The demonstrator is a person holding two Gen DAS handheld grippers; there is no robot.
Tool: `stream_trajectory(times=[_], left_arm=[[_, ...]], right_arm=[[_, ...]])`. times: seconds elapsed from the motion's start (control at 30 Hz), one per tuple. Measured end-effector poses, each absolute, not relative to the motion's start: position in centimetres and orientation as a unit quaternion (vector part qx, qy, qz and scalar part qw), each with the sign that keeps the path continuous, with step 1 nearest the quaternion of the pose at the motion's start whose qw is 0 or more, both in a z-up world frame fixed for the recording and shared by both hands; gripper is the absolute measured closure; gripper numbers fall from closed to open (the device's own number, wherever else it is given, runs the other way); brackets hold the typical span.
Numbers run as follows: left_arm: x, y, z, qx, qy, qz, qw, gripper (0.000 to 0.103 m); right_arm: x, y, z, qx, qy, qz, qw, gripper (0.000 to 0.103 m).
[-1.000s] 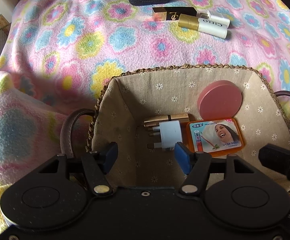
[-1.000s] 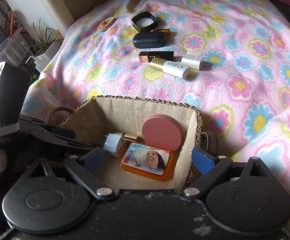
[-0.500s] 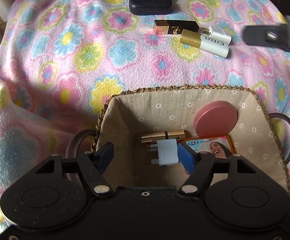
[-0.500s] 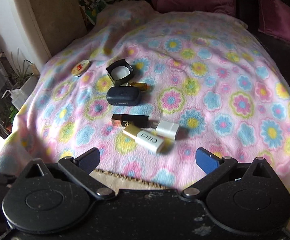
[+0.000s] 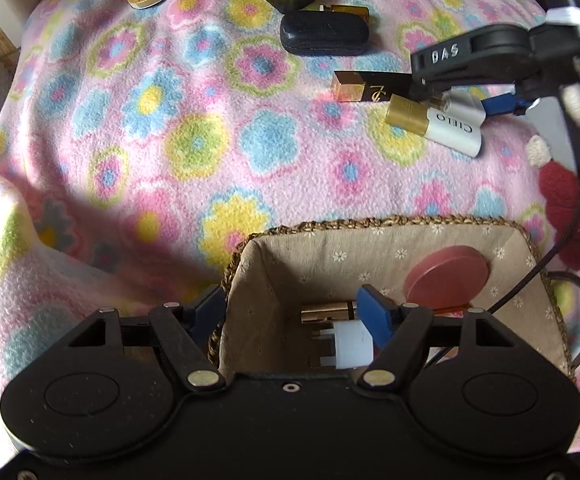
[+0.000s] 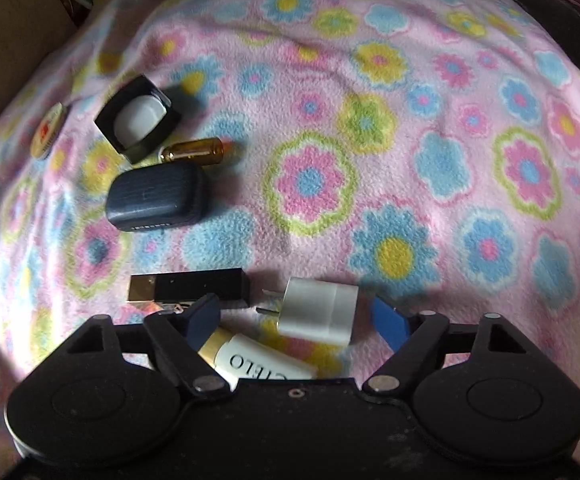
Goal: Organize rigid objects
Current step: 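Reach the right tool to the white square adapter while the left tool moves toward the dark blue case, then close the right tool on the white square adapter while the left tool grasps the dark blue case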
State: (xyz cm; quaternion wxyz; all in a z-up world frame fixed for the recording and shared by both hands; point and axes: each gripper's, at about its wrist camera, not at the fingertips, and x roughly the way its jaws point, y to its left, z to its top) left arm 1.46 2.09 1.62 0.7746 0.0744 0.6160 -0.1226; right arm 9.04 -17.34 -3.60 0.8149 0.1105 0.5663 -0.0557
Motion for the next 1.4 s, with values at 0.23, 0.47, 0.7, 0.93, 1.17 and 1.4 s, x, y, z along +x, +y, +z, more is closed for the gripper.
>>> stream_trajectory(times=[0.23, 0.47, 0.7, 0.93, 1.17, 1.4], left_arm=[[3.2, 2.4, 1.2, 0.072, 0.615, -0.107, 0.778, 0.034], [4.8, 2.1, 1.1, 0.07, 0.607, -0.101, 0.785, 0.034], [7.2, 1.1, 1.3, 0.046, 0.604, -0.117, 0.787, 0.027], [10.0, -1.1, 1.2, 0.039, 0.591, -0.146, 0.792, 0.025], [11.5, -2.9, 0.3, 0.042, 0.57, -0.152, 0.806, 0.026], [12.2, -4.3, -0.3, 0.043, 0.562, -0.151, 0.812, 0.026]], right_arm=[[9.9, -19.4, -4.6, 0.104, 0.56, -0.087, 0.817, 0.049], [11.2, -23.8, -6.1, 0.121, 0.526, -0.129, 0.832, 0.05], [10.8, -22.9, -7.0, 0.088, 0.495, -0.093, 0.859, 0.025], [9.1, -21.5, -8.0, 0.07, 0.447, -0.068, 0.889, 0.0], [9.1, -21.6, -7.8, 0.04, 0.46, -0.04, 0.886, 0.0], [7.7, -22.3, -8.6, 0.052, 0.416, -0.032, 0.907, 0.0]])
